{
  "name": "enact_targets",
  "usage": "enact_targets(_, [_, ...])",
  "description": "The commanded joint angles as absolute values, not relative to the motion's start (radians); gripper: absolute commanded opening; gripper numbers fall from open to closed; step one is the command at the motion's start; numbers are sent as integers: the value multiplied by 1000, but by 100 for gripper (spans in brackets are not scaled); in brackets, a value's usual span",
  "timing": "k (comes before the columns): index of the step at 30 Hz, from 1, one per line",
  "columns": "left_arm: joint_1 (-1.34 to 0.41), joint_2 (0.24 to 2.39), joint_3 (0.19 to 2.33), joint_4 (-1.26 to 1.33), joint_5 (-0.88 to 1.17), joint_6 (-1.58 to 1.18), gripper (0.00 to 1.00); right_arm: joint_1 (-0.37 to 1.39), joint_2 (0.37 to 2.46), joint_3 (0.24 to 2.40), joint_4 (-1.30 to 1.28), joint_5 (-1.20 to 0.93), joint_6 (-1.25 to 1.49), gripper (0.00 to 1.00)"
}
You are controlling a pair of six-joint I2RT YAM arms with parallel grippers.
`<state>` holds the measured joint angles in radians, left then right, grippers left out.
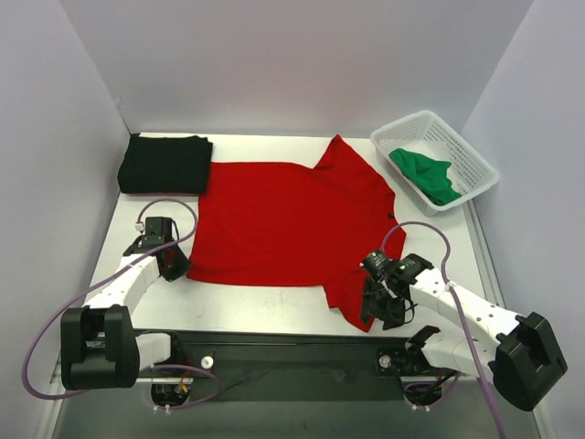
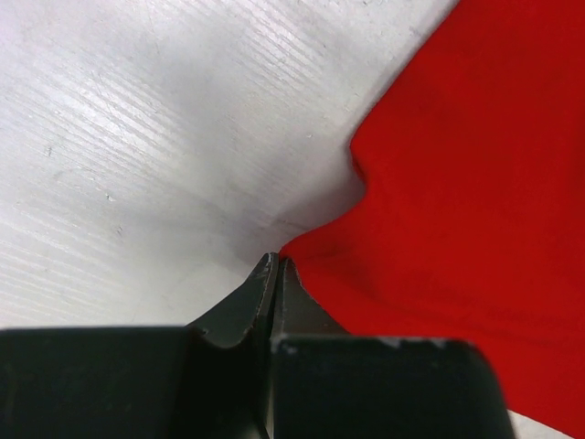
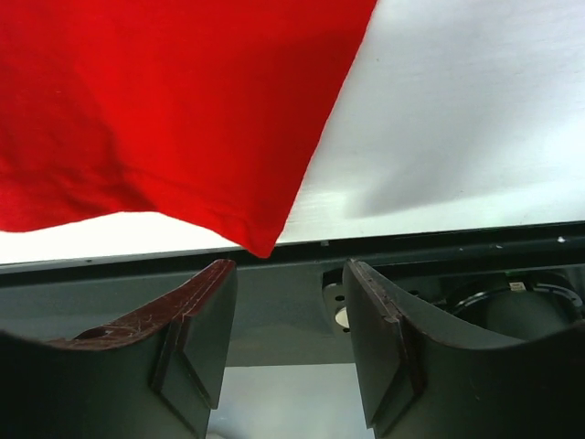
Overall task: Fold and stack the t-shirts
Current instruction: Grap the side of the flattened tshirt closest away from the robot with both arms
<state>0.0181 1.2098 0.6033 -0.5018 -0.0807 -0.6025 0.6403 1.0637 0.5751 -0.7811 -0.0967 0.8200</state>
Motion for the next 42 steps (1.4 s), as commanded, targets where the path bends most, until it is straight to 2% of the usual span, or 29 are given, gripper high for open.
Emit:
enact_targets(1, [26,1218,643,-456,-63,-583,0,637,1088,552,-781,-115,838,50])
enact_targets(10, [26,1232,643,-451,-55,-580,0,638,1190,528,-672,-166,802,43])
enact_targets(15, [26,1236,647,-456,-57,-578,0,637,1236,517,-650,-163,804,35])
enact_targets(16, [26,1236,647,-456,-57,-578,0,637,1241,515,-650,-161,805,33])
enact_targets(20, [25,1230,652,-468,-58,-578,0,634,1253,511,-685,-149,822,5])
enact_targets(21, [26,1229,655,-474,-60,-578,0,634,1255,517,-704,-143,827,1])
enact_targets(29, [29,1181,712,-569,-104,-580,0,637,1233,569,-905,-52,885,0])
enact_targets(38, [28,1082,742,-688,-98,-586,0,638,1186,653,-1020,-12,893,0])
enact_targets(42, [29,1011,756,-762,-81,-606,0,635,1157,767,-1081,-11,891,0])
